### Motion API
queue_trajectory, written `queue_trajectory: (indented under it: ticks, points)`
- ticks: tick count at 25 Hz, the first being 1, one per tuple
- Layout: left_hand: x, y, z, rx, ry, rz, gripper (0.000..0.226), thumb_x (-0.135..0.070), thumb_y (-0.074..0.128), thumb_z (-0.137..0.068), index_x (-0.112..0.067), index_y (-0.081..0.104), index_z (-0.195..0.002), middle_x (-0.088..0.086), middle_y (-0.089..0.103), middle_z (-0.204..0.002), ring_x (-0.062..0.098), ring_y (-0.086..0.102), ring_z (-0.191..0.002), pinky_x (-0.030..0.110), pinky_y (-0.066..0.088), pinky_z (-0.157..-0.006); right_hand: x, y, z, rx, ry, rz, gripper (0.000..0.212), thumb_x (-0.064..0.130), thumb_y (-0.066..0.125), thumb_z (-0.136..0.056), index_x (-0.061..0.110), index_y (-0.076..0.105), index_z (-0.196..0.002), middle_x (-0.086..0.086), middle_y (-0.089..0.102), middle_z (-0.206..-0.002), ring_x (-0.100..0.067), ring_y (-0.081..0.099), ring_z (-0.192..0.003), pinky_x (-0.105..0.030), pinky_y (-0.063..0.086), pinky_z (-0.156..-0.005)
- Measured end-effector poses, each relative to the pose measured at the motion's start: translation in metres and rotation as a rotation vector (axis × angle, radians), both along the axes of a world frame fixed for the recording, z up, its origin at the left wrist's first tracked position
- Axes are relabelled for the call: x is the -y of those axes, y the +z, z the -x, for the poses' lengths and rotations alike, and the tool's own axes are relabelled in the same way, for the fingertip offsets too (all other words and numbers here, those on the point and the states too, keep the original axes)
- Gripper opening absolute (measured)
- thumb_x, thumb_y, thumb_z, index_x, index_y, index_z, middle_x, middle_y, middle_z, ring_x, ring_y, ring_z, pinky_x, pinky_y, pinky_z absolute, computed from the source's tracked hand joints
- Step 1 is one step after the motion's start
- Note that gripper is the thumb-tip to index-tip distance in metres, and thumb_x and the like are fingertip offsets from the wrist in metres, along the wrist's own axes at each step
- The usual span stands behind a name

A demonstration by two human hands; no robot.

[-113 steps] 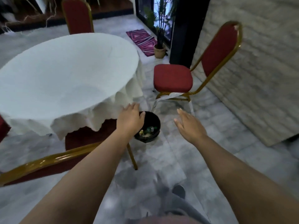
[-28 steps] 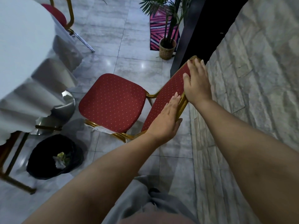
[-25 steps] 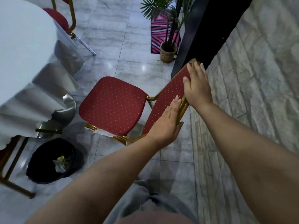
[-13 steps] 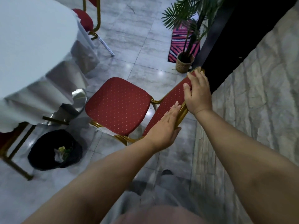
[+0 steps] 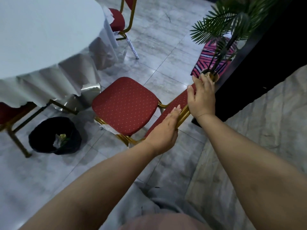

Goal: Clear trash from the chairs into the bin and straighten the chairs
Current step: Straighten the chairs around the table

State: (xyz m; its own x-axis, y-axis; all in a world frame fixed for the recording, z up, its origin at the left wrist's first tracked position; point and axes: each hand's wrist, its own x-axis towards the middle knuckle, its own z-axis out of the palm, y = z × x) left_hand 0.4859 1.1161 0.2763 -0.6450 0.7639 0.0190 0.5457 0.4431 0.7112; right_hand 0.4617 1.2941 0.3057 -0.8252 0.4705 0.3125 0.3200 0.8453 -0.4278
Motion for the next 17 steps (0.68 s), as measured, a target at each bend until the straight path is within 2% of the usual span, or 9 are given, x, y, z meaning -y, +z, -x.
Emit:
queue_trajectory:
  ticks: [3,5,7,9,12,17]
  points:
    - [-0.009,0.003,0.005,-0.011,0.05,0.007,0.071,-0.012,0.044,-0.099,-0.017,0.004,-0.157,-0.002,0.007,-0.165,0.013,0.017,-0.149,0.027,0.022,-0.12,-0.011,0.002,0.012,0.027,0.05,-0.005,0.054,0.043,0.037,-0.098,0.015,0.05,-0.142,-0.015,0.033,-0.156,-0.032,0.018,-0.148,-0.044,0.015,-0.119]
    - [-0.011,0.007,0.009,-0.014,0.061,0.019,0.067,-0.027,0.044,-0.102,-0.019,0.007,-0.157,-0.002,0.014,-0.164,0.016,0.029,-0.145,0.033,0.034,-0.115,-0.015,0.002,0.018,0.049,0.076,-0.025,0.055,0.045,0.035,-0.098,0.016,0.048,-0.143,-0.015,0.031,-0.157,-0.031,0.017,-0.149,-0.046,0.013,-0.121]
    - [-0.016,0.011,0.014,-0.011,0.101,0.024,0.063,-0.042,0.04,-0.102,-0.018,0.015,-0.155,-0.001,0.023,-0.161,0.018,0.037,-0.141,0.036,0.038,-0.111,-0.019,0.001,0.025,0.067,0.102,-0.064,0.055,0.046,0.035,-0.098,0.016,0.049,-0.143,-0.014,0.03,-0.158,-0.03,0.016,-0.15,-0.045,0.008,-0.122]
    - [-0.024,0.01,0.021,-0.04,0.144,0.011,0.061,-0.046,0.035,-0.103,-0.016,0.021,-0.154,0.002,0.026,-0.16,0.018,0.027,-0.146,0.039,0.028,-0.118,-0.024,0.001,0.031,0.074,0.146,-0.119,0.056,0.047,0.033,-0.098,0.016,0.052,-0.14,-0.013,0.031,-0.158,-0.029,0.016,-0.15,-0.044,0.004,-0.122]
    - [-0.03,0.005,0.034,-0.121,0.154,0.059,0.061,-0.046,0.027,-0.104,-0.014,0.019,-0.155,0.005,0.018,-0.163,0.016,0.009,-0.151,0.038,0.008,-0.124,-0.026,0.001,0.039,0.066,0.19,-0.14,0.06,0.048,0.03,-0.096,0.014,0.054,-0.138,-0.011,0.034,-0.157,-0.029,0.018,-0.15,-0.046,0.005,-0.123]
    - [-0.021,0.001,0.052,-0.181,0.171,0.109,0.069,-0.052,0.018,-0.1,-0.013,0.011,-0.156,0.005,0.013,-0.164,0.016,0.004,-0.152,0.034,0.0,-0.124,-0.017,0.003,0.059,0.08,0.195,-0.142,0.056,0.046,0.033,-0.098,0.015,0.052,-0.14,-0.009,0.035,-0.157,-0.028,0.015,-0.15,-0.044,0.003,-0.122]
